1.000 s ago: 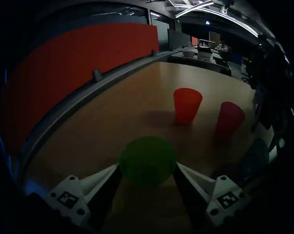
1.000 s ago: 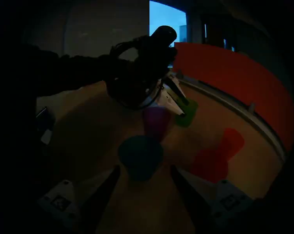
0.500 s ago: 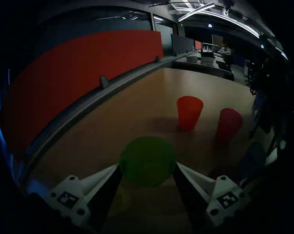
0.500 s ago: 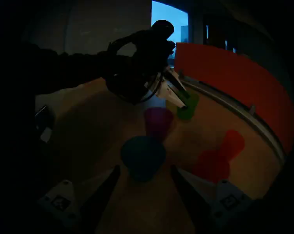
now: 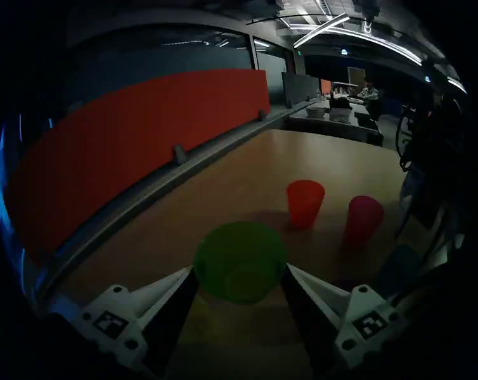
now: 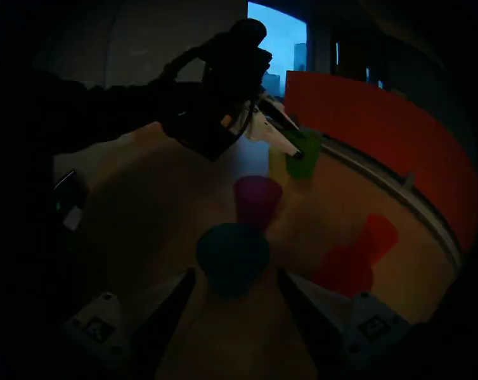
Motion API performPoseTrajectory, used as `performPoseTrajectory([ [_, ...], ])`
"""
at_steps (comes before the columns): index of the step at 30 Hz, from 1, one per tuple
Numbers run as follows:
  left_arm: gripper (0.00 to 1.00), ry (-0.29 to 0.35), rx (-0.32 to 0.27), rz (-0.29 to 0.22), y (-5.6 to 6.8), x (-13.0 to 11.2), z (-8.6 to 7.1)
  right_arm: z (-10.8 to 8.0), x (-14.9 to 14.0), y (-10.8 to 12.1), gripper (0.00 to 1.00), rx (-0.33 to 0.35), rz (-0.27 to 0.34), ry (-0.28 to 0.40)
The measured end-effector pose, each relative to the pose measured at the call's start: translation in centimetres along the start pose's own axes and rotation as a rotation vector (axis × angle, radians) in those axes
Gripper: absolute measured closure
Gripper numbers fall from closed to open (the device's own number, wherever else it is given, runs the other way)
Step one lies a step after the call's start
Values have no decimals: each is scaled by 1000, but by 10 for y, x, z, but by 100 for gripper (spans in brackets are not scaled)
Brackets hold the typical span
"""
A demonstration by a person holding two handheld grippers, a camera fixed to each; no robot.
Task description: Pour water
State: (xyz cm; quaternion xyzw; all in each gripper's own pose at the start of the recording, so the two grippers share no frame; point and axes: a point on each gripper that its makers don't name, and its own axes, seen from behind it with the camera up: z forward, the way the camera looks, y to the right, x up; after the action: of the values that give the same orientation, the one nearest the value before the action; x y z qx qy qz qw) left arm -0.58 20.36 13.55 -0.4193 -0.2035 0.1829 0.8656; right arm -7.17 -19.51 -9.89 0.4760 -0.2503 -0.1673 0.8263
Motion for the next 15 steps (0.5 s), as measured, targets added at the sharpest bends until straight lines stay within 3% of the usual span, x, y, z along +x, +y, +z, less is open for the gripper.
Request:
performPoseTrajectory([
  [15, 14, 82, 32, -5, 0, 29, -30, 4, -2, 0, 5, -6, -20, -6],
])
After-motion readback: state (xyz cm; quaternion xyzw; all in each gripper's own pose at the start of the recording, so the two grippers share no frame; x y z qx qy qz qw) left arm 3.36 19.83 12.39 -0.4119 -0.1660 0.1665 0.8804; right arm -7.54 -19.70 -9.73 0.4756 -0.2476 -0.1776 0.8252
